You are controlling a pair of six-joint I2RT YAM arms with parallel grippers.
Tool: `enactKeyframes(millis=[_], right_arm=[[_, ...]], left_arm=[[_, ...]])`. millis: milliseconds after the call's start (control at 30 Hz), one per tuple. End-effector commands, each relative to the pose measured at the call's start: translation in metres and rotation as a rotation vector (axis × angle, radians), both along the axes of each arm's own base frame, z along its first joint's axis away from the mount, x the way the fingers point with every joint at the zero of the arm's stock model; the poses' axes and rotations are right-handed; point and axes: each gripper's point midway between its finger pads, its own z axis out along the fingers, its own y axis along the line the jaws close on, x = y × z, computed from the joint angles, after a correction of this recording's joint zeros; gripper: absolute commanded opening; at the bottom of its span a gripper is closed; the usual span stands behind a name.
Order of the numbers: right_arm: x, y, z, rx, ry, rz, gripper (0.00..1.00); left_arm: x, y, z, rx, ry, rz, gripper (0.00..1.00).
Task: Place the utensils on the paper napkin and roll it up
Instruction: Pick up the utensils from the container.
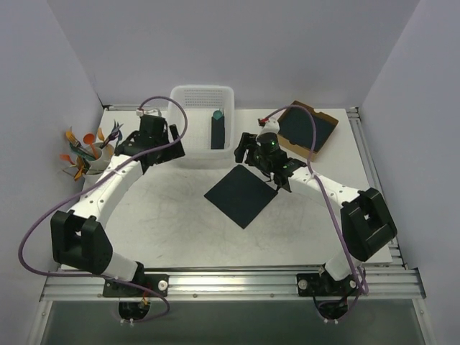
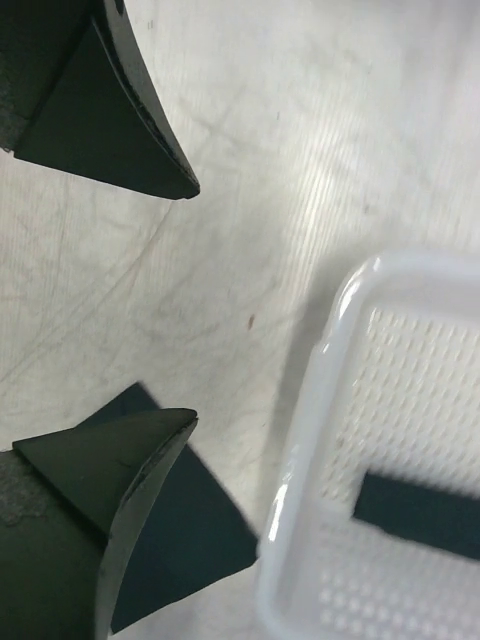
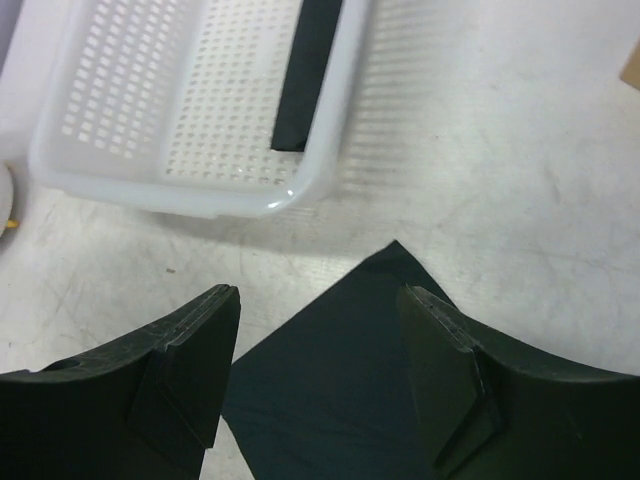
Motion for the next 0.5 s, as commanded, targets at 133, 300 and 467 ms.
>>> enactKeyframes(millis=[133, 300, 467], right_arm=[[0.011, 0.031, 0.032, 0.060, -0.160, 0.243, 0.84], [-0.003, 0.033, 0.018, 0.146, -0.198, 0.247, 0.75], [-0.016, 0.030, -0.004, 0.187, -0.221, 0.215, 0.73]], left_arm=[[0.015, 0.093, 0.044, 0.100, -0.097, 0.198, 0.94], [0.021, 0.119, 0.054, 0.290, -0.208, 0.181, 0.96], [0.027, 0.141, 0.062, 0.427, -0.291, 0.214, 0.97]])
